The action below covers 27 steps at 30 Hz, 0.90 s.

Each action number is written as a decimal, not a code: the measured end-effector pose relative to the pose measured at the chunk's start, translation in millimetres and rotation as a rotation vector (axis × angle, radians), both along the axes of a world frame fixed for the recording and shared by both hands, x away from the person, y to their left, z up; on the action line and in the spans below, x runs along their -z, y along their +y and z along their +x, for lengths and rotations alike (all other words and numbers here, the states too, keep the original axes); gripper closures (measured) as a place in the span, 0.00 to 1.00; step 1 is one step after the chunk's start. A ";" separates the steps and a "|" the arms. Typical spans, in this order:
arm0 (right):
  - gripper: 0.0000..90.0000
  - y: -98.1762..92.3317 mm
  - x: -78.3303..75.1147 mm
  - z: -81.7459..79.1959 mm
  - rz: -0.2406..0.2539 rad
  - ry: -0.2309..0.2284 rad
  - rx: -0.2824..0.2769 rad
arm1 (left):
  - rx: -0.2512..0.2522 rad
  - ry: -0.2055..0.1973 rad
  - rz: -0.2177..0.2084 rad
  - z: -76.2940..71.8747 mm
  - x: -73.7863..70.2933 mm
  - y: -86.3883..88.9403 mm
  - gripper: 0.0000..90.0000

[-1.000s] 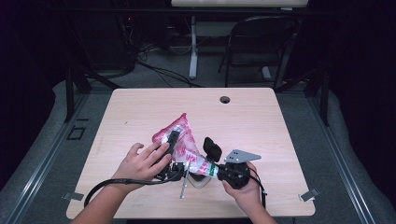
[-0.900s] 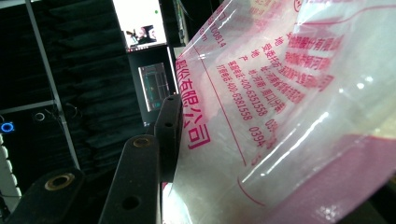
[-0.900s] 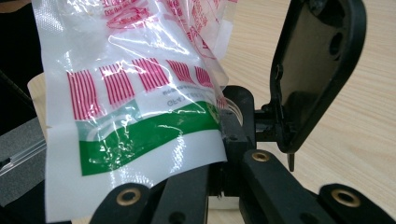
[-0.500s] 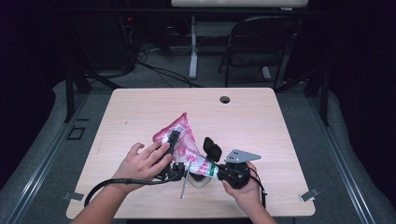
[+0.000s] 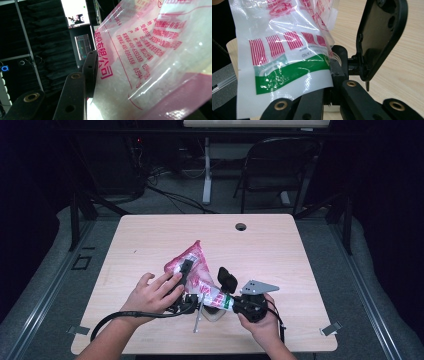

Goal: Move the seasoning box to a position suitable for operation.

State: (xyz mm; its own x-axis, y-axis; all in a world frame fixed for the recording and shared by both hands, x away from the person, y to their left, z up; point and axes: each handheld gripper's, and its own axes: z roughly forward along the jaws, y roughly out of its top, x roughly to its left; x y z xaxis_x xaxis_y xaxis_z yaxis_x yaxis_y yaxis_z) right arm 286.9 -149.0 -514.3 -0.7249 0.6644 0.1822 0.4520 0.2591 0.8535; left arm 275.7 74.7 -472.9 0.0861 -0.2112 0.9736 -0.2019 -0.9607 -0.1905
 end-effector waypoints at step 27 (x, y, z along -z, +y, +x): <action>1.00 -0.3 -0.1 0.2 0.000 0.000 0.001 | 0.011 -0.007 0.008 -0.5 -3.2 -2.1 0.69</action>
State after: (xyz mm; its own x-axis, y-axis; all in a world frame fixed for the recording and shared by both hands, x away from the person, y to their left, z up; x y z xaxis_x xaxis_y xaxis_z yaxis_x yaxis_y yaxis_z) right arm 287.0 -149.3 -514.2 -0.7244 0.6648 0.1822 0.4520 0.2586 0.8537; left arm 275.2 72.6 -469.7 0.0774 -0.2203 0.9724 -0.2107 -0.9569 -0.2000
